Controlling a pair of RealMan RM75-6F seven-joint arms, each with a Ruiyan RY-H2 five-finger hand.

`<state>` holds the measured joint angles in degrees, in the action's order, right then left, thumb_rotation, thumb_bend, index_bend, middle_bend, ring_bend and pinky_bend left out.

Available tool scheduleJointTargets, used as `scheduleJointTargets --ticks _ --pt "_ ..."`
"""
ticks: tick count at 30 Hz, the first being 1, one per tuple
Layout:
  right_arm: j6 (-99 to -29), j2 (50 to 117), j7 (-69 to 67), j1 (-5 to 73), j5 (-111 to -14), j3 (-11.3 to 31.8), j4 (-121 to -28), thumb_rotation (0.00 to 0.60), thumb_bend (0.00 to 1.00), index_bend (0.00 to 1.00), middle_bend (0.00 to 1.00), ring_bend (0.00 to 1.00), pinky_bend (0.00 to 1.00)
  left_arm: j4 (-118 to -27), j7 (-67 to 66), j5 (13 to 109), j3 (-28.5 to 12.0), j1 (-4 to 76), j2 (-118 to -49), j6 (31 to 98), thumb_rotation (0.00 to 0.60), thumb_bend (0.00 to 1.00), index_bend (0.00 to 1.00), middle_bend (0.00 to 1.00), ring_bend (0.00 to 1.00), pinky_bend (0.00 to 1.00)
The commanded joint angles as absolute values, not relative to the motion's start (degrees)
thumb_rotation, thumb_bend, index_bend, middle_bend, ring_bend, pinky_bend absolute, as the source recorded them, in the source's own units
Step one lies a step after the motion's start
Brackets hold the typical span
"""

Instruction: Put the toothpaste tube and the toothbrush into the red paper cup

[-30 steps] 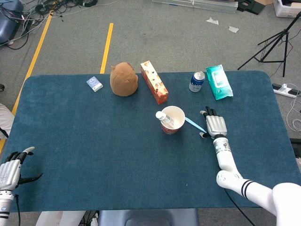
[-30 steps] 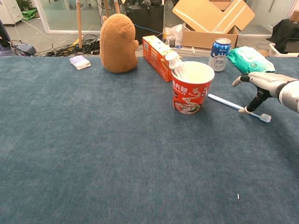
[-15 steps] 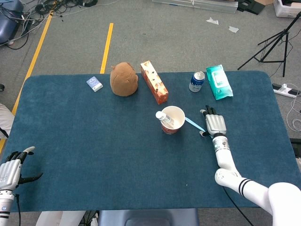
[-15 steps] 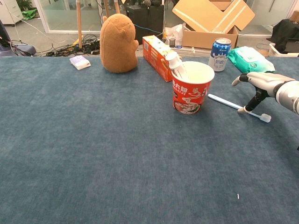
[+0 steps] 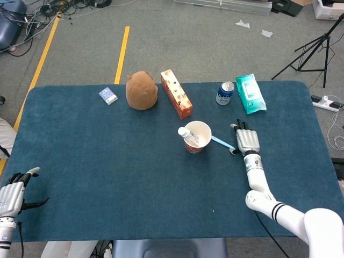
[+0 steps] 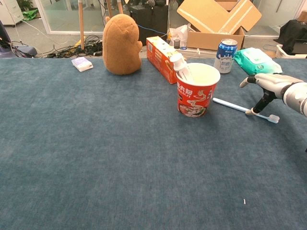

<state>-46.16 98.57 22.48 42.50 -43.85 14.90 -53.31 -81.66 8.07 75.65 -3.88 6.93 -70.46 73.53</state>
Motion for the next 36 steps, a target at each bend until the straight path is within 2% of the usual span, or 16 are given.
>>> scheduleJointTargets --ticks 1,17,24,36 --pt "-46.1 98.7 22.6 42.5 -43.8 15.0 -52.9 0.6 0.11 0.19 0.0 0.0 0.31 -81.7 8.0 75.6 -3.9 6.9 -70.5 73.5 0.6 0.02 0.17 0.29 0.22 0.13" --pt "-43.4 100.9 22.2 44.1 -42.3 17.6 -45.8 0.6 0.11 0.19 0.0 0.0 0.31 -81.5 8.1 75.5 -3.9 7.0 -70.6 73.3 0.6 0.03 0.17 0.29 0.22 0.13" --pt "-43.8 96.6 19.9 43.0 -44.0 18.4 -54.2 0.6 0.11 0.21 0.0 0.0 0.31 -81.1 8.4 75.5 -3.9 7.0 -70.8 73.2 0.6 0.03 0.17 0.29 0.22 0.13" --pt "-42.7 89.2 22.5 44.0 -43.1 17.5 -66.2 0.6 0.12 0.38 0.0 0.0 0.3 -80.9 9.2 75.6 -3.9 6.6 -70.8 73.7 0.6 0.03 0.17 0.29 0.22 0.13"
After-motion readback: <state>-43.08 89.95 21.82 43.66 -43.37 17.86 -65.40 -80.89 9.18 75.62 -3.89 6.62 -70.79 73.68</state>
